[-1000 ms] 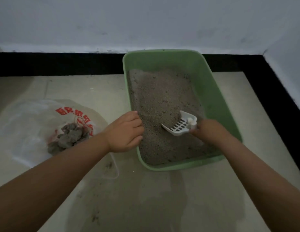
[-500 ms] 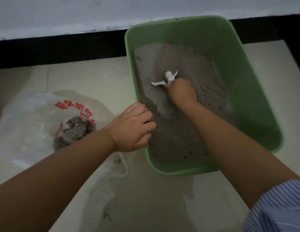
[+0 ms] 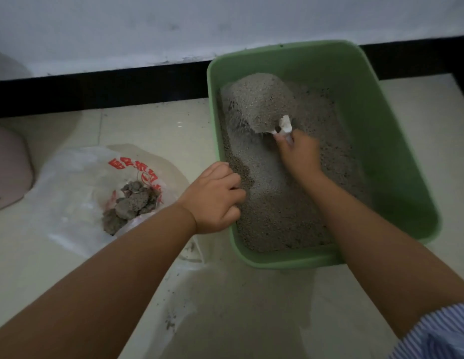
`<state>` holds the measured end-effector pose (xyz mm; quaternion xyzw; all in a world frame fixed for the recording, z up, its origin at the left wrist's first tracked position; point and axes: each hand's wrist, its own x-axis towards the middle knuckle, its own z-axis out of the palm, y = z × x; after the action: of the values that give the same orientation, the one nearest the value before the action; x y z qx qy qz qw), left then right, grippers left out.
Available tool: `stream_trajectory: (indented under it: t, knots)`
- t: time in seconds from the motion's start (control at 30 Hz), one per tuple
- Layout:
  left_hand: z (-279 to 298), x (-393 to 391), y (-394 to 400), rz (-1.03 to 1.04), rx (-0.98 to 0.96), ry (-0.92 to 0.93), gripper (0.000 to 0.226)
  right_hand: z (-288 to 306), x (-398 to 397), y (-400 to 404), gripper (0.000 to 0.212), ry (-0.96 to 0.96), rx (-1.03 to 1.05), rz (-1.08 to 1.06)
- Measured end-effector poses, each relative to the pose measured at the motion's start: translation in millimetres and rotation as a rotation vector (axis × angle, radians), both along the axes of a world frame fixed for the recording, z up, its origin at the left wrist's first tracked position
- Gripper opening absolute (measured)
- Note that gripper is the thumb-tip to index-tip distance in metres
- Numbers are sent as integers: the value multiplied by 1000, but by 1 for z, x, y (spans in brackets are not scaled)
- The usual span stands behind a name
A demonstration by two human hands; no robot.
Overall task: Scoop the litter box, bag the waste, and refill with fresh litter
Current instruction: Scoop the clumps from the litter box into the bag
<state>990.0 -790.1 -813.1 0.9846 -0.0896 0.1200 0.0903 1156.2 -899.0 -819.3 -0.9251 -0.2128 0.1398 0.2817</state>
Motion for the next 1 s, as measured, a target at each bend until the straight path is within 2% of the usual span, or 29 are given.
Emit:
stream_trajectory:
  t: [0.23,0.33,0.6,0.7,0.87,1.0]
  knots:
    - [14,4,-5,-1,52,90,32,30,-5,-49,29,-41,-9,1]
    - [20,5,-5,-32,80,136,32,39,-19,-70,38,-61,-142,27]
    - [14,3,-4,-22,69,96,32,59,-50,-102,38,-45,-172,-60]
    - [12,4,-2,-32,39,60,32,69,-55,-104,28,-39,-93,-128]
    - [9,5,0,-57,29,20,30,82,-61,-94,47,-32,-27,-168]
    - [7,3,0,-69,19,18,29,94,-57,-91,45,-89,-113,-119]
